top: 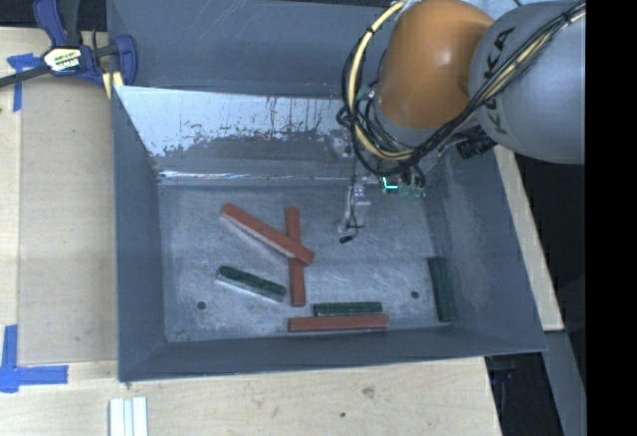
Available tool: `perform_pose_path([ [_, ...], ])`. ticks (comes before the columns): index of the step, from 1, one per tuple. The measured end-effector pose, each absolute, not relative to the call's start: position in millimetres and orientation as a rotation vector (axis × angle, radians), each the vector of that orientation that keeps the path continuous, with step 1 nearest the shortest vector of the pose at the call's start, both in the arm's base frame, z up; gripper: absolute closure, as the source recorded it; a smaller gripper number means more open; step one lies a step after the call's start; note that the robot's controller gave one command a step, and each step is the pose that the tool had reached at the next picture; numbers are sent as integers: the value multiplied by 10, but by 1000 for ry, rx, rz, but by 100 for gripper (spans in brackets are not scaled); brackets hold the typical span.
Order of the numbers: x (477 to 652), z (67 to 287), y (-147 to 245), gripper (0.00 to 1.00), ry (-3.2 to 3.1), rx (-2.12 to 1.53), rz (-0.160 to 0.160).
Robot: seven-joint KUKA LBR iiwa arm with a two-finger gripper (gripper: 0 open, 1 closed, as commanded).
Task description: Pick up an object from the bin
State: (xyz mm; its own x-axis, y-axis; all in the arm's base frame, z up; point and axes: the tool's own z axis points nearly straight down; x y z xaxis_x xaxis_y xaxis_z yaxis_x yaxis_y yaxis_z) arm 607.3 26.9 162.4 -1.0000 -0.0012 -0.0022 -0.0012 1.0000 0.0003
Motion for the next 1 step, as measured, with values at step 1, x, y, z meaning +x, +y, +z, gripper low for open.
perform_pose_path([
  [1,5995,752,1074,0,3070,-631,1],
])
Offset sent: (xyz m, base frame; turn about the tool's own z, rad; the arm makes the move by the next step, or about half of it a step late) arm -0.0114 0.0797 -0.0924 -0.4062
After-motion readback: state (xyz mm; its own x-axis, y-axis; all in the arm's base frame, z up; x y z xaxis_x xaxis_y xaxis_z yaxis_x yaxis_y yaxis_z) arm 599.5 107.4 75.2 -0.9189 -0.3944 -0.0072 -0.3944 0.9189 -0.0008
